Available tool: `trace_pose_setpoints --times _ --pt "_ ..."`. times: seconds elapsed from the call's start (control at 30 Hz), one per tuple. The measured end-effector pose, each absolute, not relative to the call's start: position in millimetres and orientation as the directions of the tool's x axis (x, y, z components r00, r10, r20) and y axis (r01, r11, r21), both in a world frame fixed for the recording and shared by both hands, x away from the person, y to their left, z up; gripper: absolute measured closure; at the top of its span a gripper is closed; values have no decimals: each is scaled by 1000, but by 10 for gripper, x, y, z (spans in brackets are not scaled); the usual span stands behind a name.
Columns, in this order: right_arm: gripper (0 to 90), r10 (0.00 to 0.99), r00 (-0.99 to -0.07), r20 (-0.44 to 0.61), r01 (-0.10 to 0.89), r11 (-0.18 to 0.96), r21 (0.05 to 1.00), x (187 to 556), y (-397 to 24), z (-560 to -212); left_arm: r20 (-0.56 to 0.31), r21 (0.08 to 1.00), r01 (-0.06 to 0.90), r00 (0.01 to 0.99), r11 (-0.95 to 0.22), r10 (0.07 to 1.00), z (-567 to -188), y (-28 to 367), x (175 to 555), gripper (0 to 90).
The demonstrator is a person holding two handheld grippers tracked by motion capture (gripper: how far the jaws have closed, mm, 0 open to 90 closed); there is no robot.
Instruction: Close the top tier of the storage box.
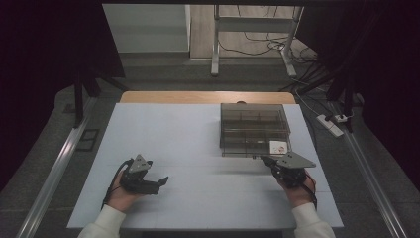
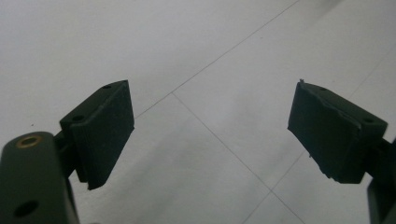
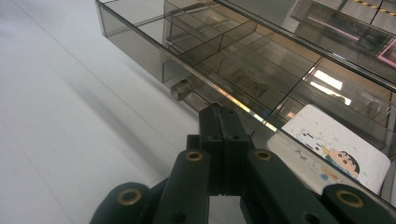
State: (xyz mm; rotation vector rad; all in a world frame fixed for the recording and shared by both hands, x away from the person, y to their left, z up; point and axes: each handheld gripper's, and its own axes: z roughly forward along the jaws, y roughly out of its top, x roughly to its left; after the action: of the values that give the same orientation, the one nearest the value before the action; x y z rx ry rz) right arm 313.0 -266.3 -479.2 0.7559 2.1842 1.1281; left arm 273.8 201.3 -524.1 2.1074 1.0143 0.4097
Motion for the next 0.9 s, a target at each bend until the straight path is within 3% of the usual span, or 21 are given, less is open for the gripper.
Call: trace_pose_setpoints --times 0.9 --pt "895 708 -667 -233 214 481 850 3255 -2631 -4812 -31 729 543 634 -416 773 -5290 2009 2743 146"
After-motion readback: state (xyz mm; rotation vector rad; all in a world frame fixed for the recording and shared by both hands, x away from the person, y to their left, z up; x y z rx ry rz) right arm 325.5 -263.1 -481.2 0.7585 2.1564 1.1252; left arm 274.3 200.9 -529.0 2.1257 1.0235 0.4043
